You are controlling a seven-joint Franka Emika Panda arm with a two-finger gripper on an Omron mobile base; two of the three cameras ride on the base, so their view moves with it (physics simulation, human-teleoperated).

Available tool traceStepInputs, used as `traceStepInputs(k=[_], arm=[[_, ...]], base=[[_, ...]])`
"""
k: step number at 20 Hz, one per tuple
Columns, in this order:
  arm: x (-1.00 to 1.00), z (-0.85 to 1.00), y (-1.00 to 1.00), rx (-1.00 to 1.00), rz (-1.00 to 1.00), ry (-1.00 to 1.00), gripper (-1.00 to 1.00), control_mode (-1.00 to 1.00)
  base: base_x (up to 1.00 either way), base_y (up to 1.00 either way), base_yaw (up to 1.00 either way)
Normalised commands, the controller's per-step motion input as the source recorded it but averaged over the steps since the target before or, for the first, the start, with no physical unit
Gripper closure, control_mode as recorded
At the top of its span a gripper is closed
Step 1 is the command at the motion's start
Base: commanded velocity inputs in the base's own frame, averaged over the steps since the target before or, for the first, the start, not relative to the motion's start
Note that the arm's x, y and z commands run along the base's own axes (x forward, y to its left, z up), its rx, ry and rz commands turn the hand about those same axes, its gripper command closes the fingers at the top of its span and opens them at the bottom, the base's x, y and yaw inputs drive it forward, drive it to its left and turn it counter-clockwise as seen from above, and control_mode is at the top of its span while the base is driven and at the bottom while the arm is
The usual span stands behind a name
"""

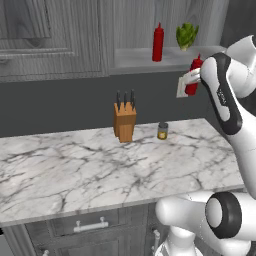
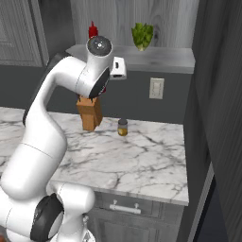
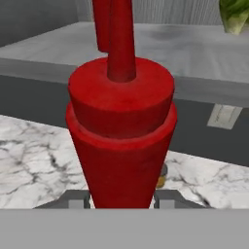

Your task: Pick the ketchup and ketchup from the counter and place them in the cabinet.

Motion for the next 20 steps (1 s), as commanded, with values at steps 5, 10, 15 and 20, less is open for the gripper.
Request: traceStepInputs(k=[5,10,15,20], arm=[[0.00,0.53,-0.01,-0.02,0.00,-0.02,1.00,-1.00],[0.07,0.39,-0.05,-0.02,0.00,-0.01,1.00,-1.00],[0.11,0.22,-0.06,0.00,0.00,0.00,1.00,-1.00],[0.23,0.16,-0.08,0.00,0.00,0.00,1.00,-1.00]], base=[[0.00,0.00,0.00],[0.00,0.00,0.00],[0.00,0.00,0.00],[0.00,0.00,0.00]])
